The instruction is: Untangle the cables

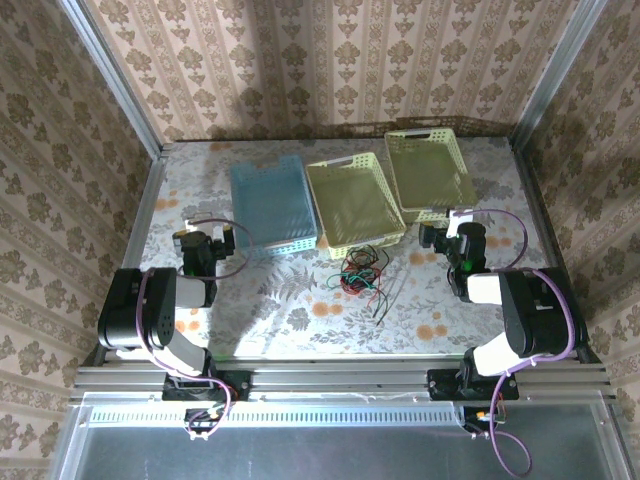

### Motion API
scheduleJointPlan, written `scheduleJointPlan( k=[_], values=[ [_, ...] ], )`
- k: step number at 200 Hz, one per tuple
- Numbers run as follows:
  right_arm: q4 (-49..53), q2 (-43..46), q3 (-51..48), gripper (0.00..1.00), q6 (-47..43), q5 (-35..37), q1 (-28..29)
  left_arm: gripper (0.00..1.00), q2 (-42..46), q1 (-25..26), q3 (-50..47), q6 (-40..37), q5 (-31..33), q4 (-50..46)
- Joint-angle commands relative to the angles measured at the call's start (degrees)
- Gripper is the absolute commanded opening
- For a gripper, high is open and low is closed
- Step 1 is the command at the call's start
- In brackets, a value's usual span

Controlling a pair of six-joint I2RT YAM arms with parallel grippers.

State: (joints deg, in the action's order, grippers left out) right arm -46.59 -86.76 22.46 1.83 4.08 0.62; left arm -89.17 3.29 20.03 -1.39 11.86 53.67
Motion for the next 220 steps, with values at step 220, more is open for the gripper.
scheduleJointPlan(
  k=[220],
  values=[
    [53.37, 15.02, 24.36, 0.96, 12.02, 6.84, 28.62, 1.0, 2.95, 14.11, 30.83, 38.88, 4.29, -58.32]
  ],
)
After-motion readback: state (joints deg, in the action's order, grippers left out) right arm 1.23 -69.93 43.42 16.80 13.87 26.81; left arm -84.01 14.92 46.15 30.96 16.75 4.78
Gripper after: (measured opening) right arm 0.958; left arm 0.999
